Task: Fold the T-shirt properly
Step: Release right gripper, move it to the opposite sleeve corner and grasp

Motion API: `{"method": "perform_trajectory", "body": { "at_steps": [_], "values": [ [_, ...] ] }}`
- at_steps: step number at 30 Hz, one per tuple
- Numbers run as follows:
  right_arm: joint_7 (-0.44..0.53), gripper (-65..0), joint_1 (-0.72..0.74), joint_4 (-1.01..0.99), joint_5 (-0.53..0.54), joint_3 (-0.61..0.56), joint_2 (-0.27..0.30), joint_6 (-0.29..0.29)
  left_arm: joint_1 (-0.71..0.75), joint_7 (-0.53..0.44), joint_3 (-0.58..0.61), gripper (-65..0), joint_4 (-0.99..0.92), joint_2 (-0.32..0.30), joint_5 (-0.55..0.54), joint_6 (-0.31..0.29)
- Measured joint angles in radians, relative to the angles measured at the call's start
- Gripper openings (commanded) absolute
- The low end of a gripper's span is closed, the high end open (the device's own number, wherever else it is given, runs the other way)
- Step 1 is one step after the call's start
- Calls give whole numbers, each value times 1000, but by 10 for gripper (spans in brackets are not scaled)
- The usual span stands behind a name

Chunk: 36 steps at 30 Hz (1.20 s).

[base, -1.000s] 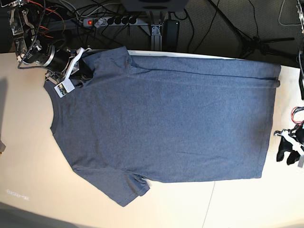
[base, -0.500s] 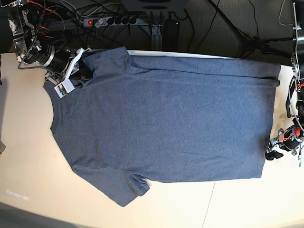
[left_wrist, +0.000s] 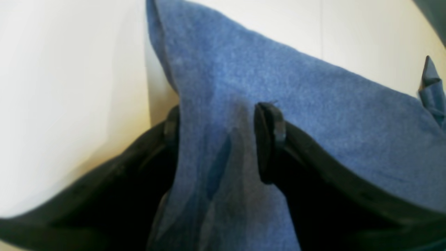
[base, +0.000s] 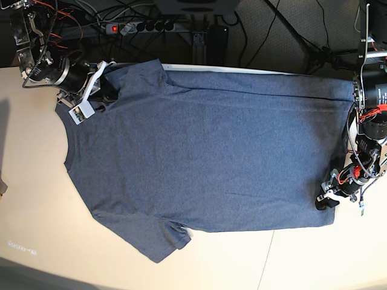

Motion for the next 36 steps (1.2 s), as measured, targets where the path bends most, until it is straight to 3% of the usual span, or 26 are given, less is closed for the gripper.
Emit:
{"method": "perform_trajectory", "body": {
  "at_steps": [6,11,12,22,27,32,36],
  "values": [
    [0,-650,0,0,0,0,0,0,3,-41,0,-371,-1,5,5,0],
    [1,-650,1,0,0,0,0,0,9,-55,0,-637,-4,5,21,-2],
    [2,-650,1,0,0,0,0,0,9,-56,0,-650,-5,5,21,-2],
    [-26,-650,34,47,6,10,-1,1,9,-56,0,-650,-5,5,19,-3],
    [-33,-650,71,139,-4,99,0,1,9,-56,0,-650,-5,5,20,-3],
    [-33,-650,203,99,-2,220,-1,2,8,-60,0,-650,-5,7,48,-2],
    [-29,-650,388,-82,-5,263,-3,2,5,-68,0,-650,-5,8,88,-2]
  ]
}}
